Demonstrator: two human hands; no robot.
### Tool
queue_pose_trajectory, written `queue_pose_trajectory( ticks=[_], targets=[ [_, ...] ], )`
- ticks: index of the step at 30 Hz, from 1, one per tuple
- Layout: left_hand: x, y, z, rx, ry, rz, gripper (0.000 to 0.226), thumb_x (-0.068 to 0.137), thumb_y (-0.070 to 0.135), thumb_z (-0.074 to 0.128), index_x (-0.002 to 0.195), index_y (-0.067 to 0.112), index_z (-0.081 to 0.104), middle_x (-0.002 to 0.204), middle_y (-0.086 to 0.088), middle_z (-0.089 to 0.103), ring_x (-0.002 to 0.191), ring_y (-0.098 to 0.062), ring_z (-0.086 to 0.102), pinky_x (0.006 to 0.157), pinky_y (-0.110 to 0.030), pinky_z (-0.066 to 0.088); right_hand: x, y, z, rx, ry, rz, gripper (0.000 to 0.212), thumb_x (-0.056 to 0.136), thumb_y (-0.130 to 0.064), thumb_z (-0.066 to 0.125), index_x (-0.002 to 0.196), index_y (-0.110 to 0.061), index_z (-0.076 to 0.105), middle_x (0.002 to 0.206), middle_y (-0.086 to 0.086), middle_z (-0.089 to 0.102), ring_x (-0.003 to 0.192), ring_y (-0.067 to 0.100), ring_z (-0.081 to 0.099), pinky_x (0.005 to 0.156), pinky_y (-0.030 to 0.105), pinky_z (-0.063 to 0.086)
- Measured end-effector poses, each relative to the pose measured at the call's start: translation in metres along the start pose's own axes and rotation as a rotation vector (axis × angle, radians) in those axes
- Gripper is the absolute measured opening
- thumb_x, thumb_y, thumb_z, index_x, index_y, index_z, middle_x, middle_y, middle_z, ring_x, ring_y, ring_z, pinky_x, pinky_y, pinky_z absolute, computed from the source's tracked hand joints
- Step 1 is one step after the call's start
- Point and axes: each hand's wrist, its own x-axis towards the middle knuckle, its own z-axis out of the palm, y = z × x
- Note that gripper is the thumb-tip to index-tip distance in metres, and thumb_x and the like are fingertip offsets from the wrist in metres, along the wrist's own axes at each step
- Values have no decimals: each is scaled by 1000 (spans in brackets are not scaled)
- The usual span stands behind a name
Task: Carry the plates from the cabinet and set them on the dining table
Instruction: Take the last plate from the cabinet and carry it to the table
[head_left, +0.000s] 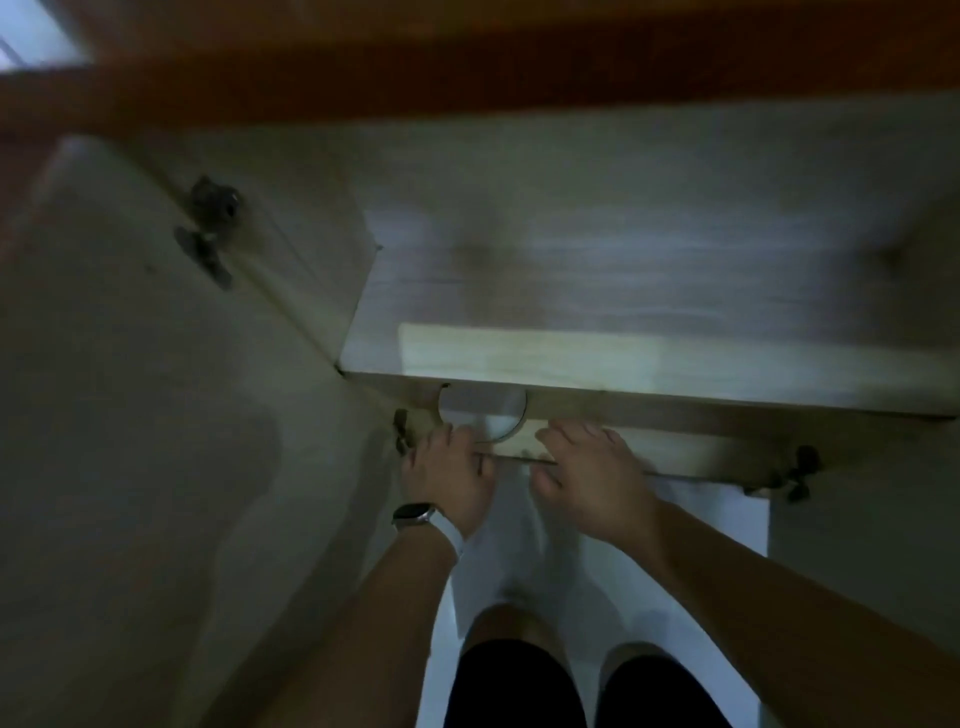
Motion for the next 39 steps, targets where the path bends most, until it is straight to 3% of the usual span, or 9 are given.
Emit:
queue_pose_trajectory(
  ticks=[11, 17, 23, 26, 29, 33, 34, 36, 39],
  targets=[
    [102, -85, 194, 51, 125, -40, 41, 82, 35, 50, 117, 14, 55, 119, -12, 55, 110, -33, 46, 88, -44, 44, 102, 86, 184, -102, 40, -62, 44, 89, -45, 47, 120, -18, 61, 120, 3, 61, 113, 26, 54, 92, 36, 40],
    [149, -102, 244, -18, 153, -101, 69, 79, 51, 23, 128, 9, 49, 129, -14, 50, 116, -32, 44, 91, -43, 44, 144, 112, 228, -32, 26, -34, 46, 90, -44, 43, 127, -19, 55, 123, 2, 58, 115, 26, 50, 91, 36, 40],
    [184, -127, 273, -295, 269, -290, 34, 90, 35, 54, 110, 7, 55, 108, -16, 58, 98, -35, 55, 77, -38, 46, 191, 133, 275, 138, 1, 65, 39, 94, -36, 51, 124, -12, 61, 122, 11, 63, 113, 27, 58, 96, 34, 46],
    [203, -142, 290, -481, 268, -345, 29, 89, 33, 57, 103, 8, 56, 95, -15, 65, 89, -35, 61, 74, -35, 48, 215, 139, 302, 146, 17, 42, 30, 90, -10, 40, 102, -2, 67, 86, 22, 70, 78, 39, 64, 70, 39, 56],
    [221, -147, 294, -549, 223, -380, 30, 92, 34, 54, 107, 8, 58, 89, -11, 66, 89, -33, 62, 70, -28, 40, 239, 149, 322, 165, -39, -73, 32, 74, -10, 32, 84, 0, 60, 61, 25, 61, 57, 39, 60, 46, 43, 54],
    [244, -150, 295, -667, 168, -399, 33, 93, 32, 55, 114, 7, 59, 104, -12, 65, 94, -29, 59, 74, -26, 38, 252, 131, 314, 693, -131, 161, 16, 74, -15, 46, 77, -15, 62, 66, 13, 61, 62, 35, 61, 56, 41, 57],
    [249, -151, 296, -682, 156, -412, 32, 93, 32, 55, 114, 8, 59, 106, -12, 65, 94, -29, 59, 75, -27, 39, 255, 127, 311, 708, -26, 225, 7, 75, -26, 53, 77, -22, 57, 70, 4, 59, 66, 30, 60, 62, 39, 55],
    [255, -154, 298, -684, 142, -439, 25, 91, 25, 54, 110, 8, 60, 105, -14, 65, 94, -31, 60, 74, -28, 40, 264, 128, 318, 858, -17, 448, 16, 75, -40, 56, 81, -25, 54, 74, -2, 57, 74, 29, 61, 64, 38, 51],
    [255, -153, 301, -675, 152, -453, 17, 89, 12, 49, 102, 7, 58, 98, -16, 64, 90, -34, 60, 71, -29, 40, 266, 122, 314, 894, -29, 463, 3, 89, -19, 55, 90, -20, 57, 76, 3, 63, 77, 32, 66, 64, 36, 53]
  ],
)
